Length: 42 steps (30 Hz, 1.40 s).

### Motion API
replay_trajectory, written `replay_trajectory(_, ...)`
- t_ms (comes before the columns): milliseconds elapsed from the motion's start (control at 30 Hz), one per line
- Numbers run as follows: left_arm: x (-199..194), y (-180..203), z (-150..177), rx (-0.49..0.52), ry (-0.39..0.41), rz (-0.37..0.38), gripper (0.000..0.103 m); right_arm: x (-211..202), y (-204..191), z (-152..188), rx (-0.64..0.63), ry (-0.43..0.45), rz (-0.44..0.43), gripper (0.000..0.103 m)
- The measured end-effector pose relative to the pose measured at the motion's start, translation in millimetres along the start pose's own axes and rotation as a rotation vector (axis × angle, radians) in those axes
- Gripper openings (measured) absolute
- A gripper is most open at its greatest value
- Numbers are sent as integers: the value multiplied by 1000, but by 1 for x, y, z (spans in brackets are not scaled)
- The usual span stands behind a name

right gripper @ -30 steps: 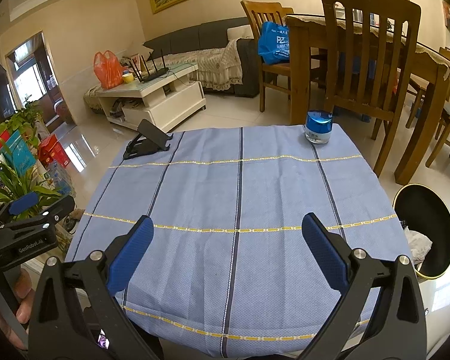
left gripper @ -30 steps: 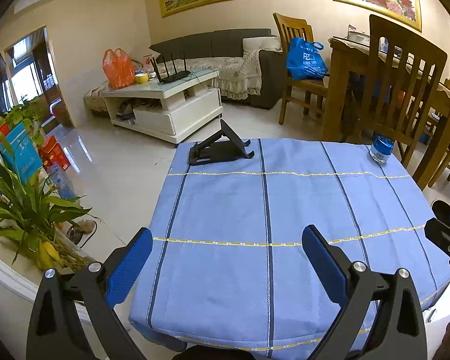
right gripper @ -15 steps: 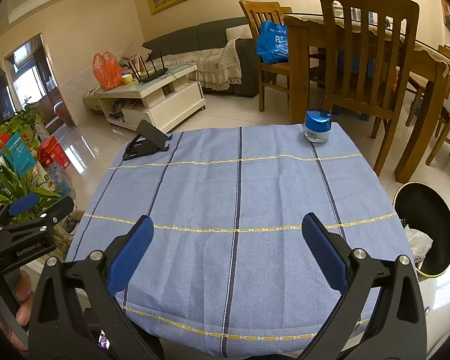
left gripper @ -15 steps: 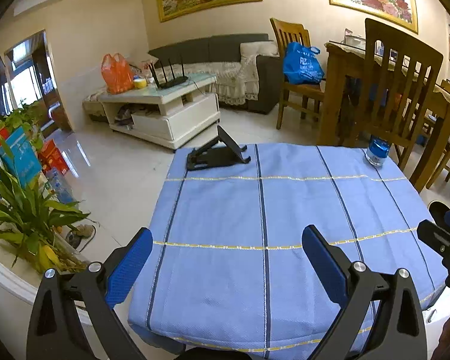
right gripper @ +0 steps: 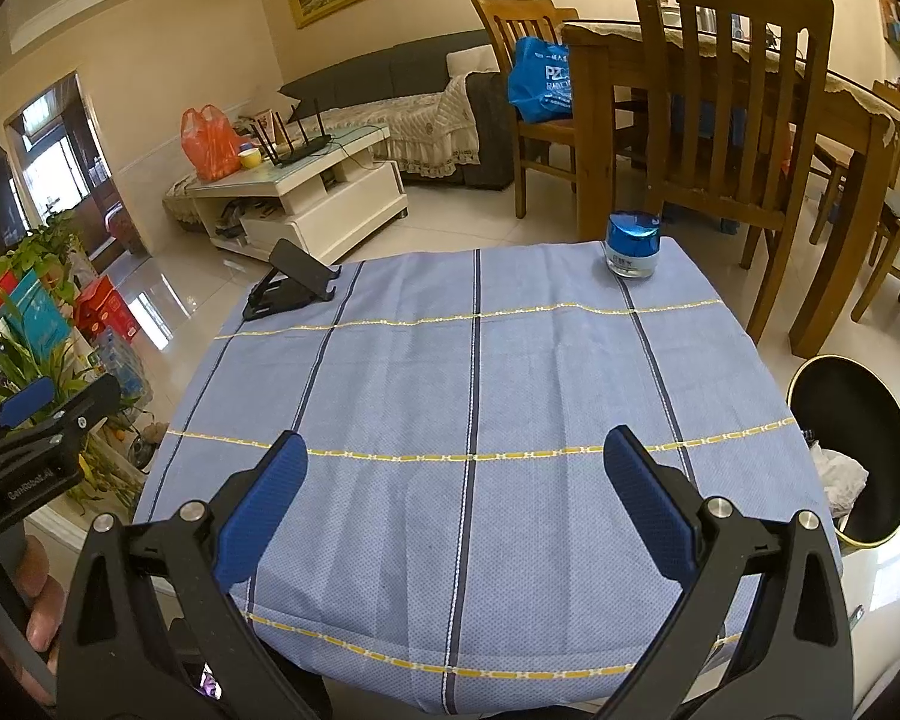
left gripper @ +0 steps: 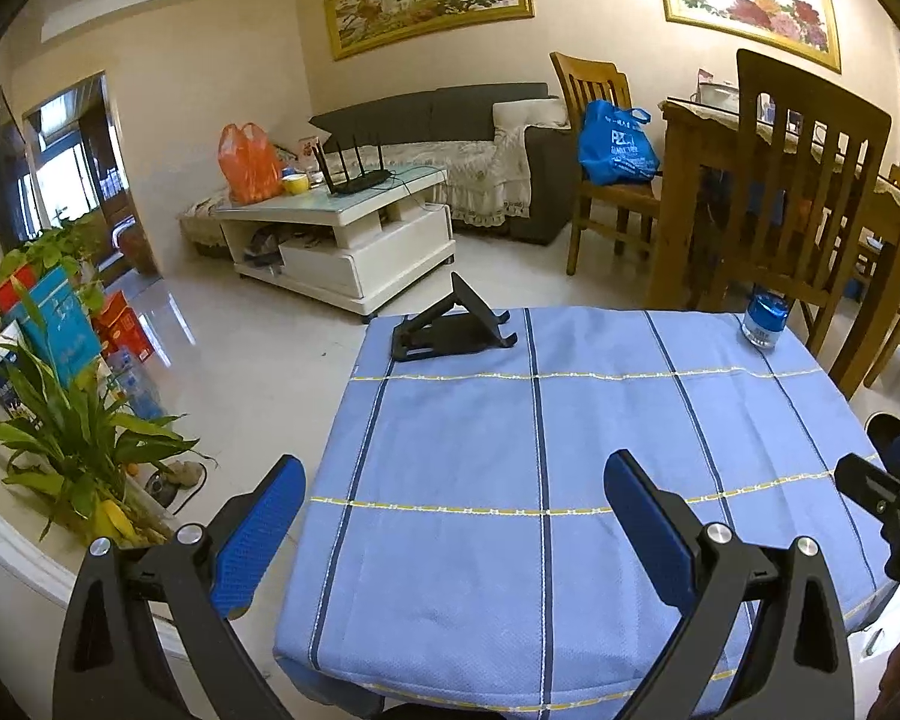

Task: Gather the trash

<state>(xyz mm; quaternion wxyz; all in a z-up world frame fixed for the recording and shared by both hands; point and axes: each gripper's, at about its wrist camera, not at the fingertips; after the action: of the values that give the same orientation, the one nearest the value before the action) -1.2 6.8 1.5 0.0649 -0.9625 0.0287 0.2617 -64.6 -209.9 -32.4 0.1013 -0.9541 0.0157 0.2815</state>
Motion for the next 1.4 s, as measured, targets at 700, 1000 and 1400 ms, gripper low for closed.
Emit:
replay_trajectory(700, -9, 9, -2, -3, -5, 45, 96, 0, 3, 1, 4, 0, 6, 98)
replay_trajectory(1000, -12, 11, -2, -5, -6, 57, 96, 1, 3, 1, 2, 0, 4, 98)
replay_trajectory(1400, -17, 12, -2, -7, 8, 60, 96, 2, 2, 2, 6, -1, 4, 98)
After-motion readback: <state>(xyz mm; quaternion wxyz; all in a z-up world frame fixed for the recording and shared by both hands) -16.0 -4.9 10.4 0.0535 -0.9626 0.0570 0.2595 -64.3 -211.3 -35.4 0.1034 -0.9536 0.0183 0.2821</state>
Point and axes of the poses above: each gripper's, at about its wrist camera, not at the fingertips, and x roughly the way its jaws point, y to its right, z to its underside, and after that the axes turned 9 degrees about y, right-handed
